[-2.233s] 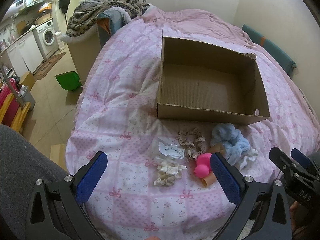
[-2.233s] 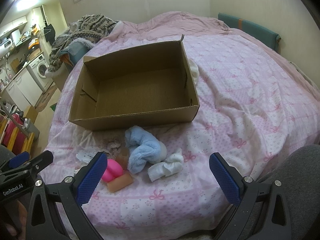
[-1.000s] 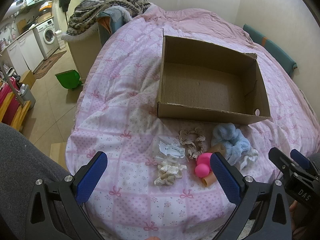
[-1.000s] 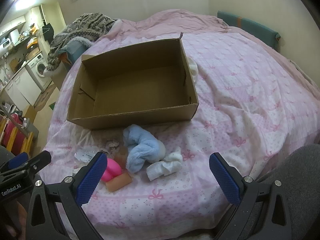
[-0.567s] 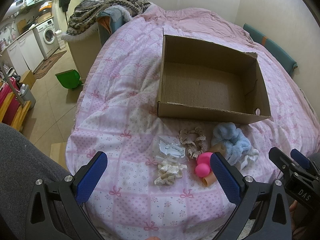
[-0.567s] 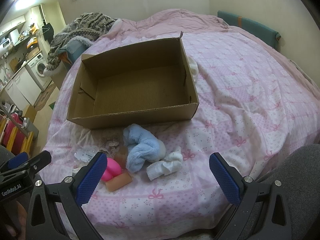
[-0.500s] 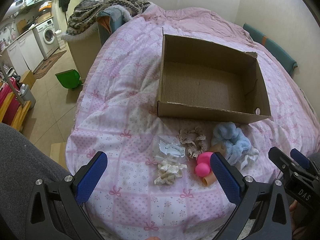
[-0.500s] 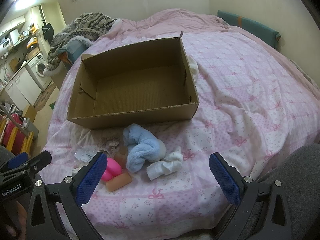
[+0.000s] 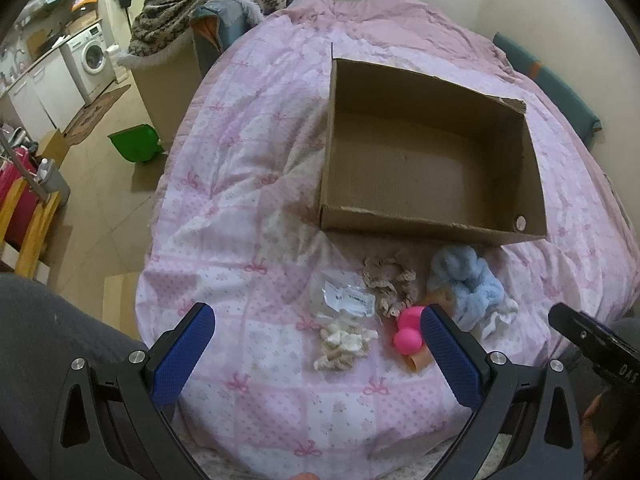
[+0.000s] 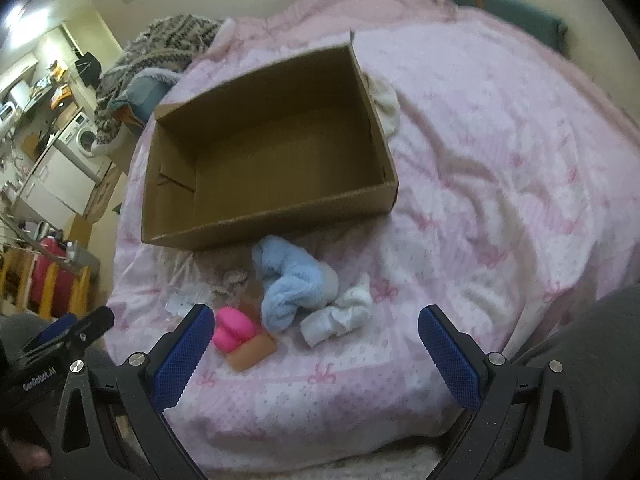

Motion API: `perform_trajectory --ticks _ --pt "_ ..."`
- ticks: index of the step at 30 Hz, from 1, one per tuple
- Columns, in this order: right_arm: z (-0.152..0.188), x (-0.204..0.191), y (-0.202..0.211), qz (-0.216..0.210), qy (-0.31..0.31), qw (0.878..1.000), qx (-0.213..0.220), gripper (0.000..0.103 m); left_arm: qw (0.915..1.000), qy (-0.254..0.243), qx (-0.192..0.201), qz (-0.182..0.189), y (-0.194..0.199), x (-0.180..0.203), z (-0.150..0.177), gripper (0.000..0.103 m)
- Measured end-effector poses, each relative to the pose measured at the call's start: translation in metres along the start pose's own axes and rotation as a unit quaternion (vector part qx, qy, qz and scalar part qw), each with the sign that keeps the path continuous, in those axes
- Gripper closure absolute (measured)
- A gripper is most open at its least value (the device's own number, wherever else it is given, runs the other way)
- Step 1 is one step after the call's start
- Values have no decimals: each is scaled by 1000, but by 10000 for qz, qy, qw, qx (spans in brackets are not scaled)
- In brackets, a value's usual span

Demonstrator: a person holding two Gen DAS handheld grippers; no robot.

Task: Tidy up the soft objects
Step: 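Grasp the white socks with the right gripper while the left gripper approaches the white scrunchie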

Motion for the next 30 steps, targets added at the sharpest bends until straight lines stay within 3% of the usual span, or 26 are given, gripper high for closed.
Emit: perform_trajectory --ticks 4,9,15,18,21,23,27,30 --pt "-4 16 -14 -323 -438 9964 -649 0 9994 23 -346 -65 -12 -4 -11 0" --pt "-5 36 -31 -645 -1042 9846 -1245 0 9949 -305 -930 -223 -41 0 -14 0" --pt "-20 49 -43 -677 -1227 9821 -1259 1 9947 -4 -1001 -242 -63 -14 -12 0" --pt "-21 51 -56 -749 -1300 9787 -1404 12 9933 260 -1119 -102 -68 -20 -10 0" --pt "-15 48 -73 -770 -1236 9750 -1677 16 9932 300 -1116 -110 -68 -21 -11 0" --pt "-10 40 -86 -641 -1013 9754 -1849 16 9932 314 -1115 -93 -69 -20 -12 0" --pt "-3 17 -102 138 15 9790 -2035 16 9926 407 -1141 -102 -70 -23 -14 0" --pt "1 0 -110 774 902 9722 -2018 16 9919 488 -1168 -102 -73 -27 -14 0"
Point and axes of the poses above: each gripper's, at about its wrist camera, not at the fingertips, and y roughly against the way its jaws point, x to its right, z to its underside, the point moved 7 cm from there along -y, roughly the way its jaws point, and after that the axes turned 7 degrees about -x, right-handed, at the moved point
